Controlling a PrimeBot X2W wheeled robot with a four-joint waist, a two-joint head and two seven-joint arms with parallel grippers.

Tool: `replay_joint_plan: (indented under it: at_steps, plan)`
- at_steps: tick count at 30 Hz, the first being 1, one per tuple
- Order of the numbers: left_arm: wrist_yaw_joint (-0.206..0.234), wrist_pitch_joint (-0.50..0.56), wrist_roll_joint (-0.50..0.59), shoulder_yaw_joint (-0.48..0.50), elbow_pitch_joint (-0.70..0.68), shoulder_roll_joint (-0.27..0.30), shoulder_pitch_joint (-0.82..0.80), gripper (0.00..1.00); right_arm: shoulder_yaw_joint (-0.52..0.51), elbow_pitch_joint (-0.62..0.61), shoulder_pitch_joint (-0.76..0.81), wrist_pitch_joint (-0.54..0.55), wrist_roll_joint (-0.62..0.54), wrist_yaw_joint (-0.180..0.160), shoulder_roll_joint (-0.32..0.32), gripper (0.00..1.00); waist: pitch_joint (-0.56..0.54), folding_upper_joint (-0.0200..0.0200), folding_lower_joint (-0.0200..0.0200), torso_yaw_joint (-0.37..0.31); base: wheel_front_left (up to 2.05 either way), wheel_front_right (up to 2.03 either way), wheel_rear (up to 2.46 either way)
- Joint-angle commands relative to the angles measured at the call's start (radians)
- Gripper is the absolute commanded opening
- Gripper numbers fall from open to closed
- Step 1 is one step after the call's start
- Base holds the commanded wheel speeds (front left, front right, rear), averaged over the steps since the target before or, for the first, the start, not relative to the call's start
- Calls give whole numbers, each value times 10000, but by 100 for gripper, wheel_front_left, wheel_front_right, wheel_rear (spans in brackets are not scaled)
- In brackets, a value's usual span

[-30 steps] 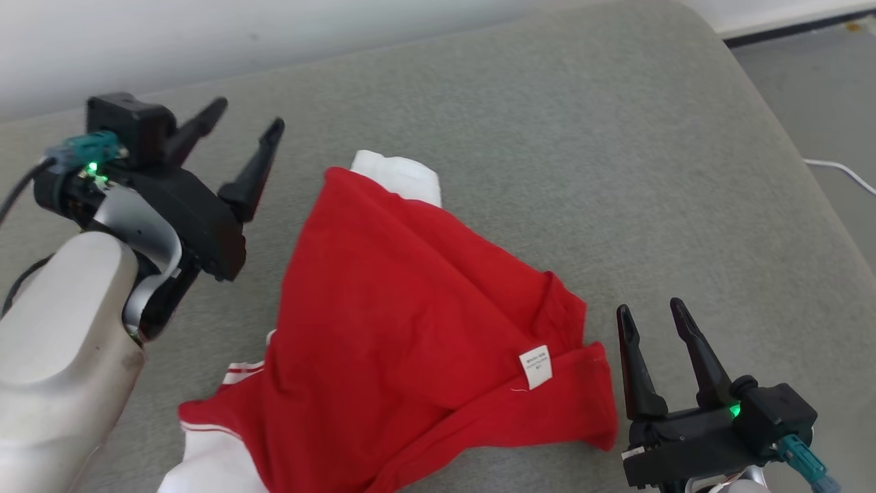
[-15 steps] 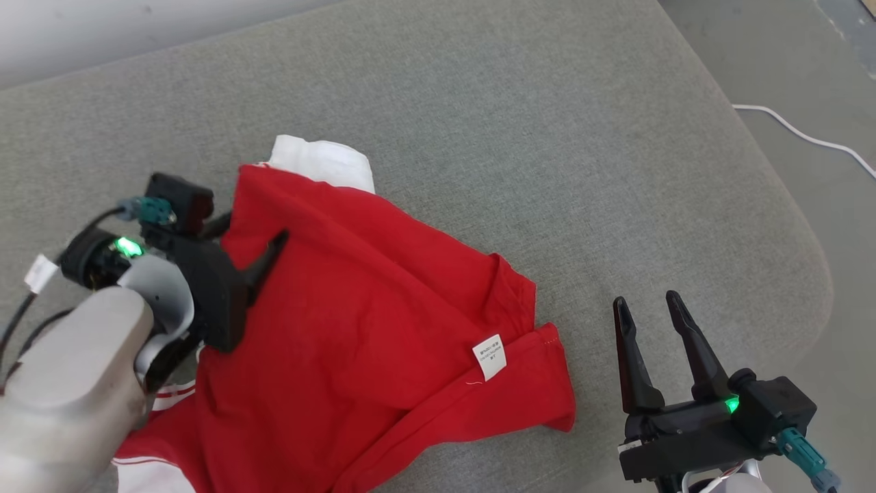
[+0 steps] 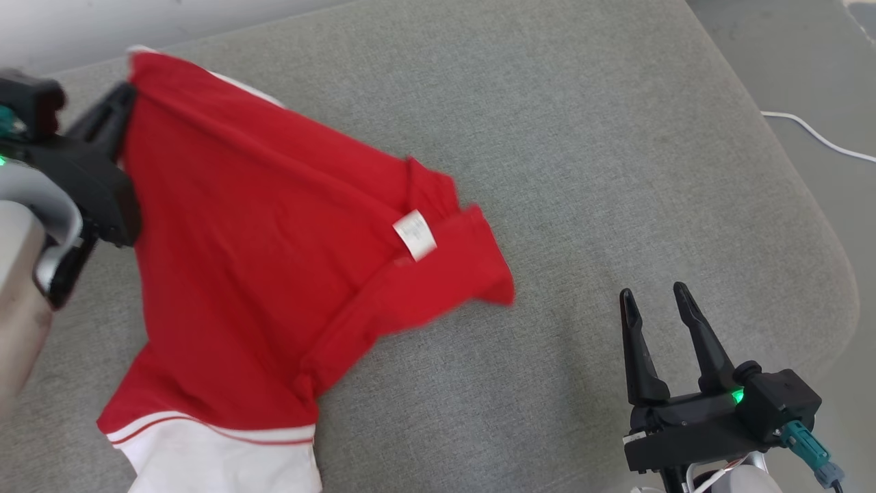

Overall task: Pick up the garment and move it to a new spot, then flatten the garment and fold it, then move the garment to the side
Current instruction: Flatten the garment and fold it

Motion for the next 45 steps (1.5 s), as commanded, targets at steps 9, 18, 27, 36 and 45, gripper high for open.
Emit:
replay_joint_plan:
  at_steps: [9,18,27,36,45]
  plan:
    - [-111,-478,115,-10,1048,-333,-37,100,9,108,-100,-7,-197,-22,13,100,-265,0,0,456,0,0,0]
    - [193,-592,627,2038,-816,-218,1204,100,-162,84,165,-8,-514,-22,9,100,-1215,0,0,1367,0,0,0]
    - [915,-597,2110,5174,-4300,-442,4915,100,-241,51,655,-8,-769,-22,8,100,-2161,0,0,2502,0,0,0]
    - [1340,-599,3391,7237,-6443,-1228,8336,100,-305,113,1164,-7,-880,-22,9,100,-2905,0,0,3342,0,0,0]
    - [1180,-598,4354,8646,-7644,-2239,10687,100,-337,12,1568,-8,-871,-22,-28,100,-3347,0,0,3857,0,0,0]
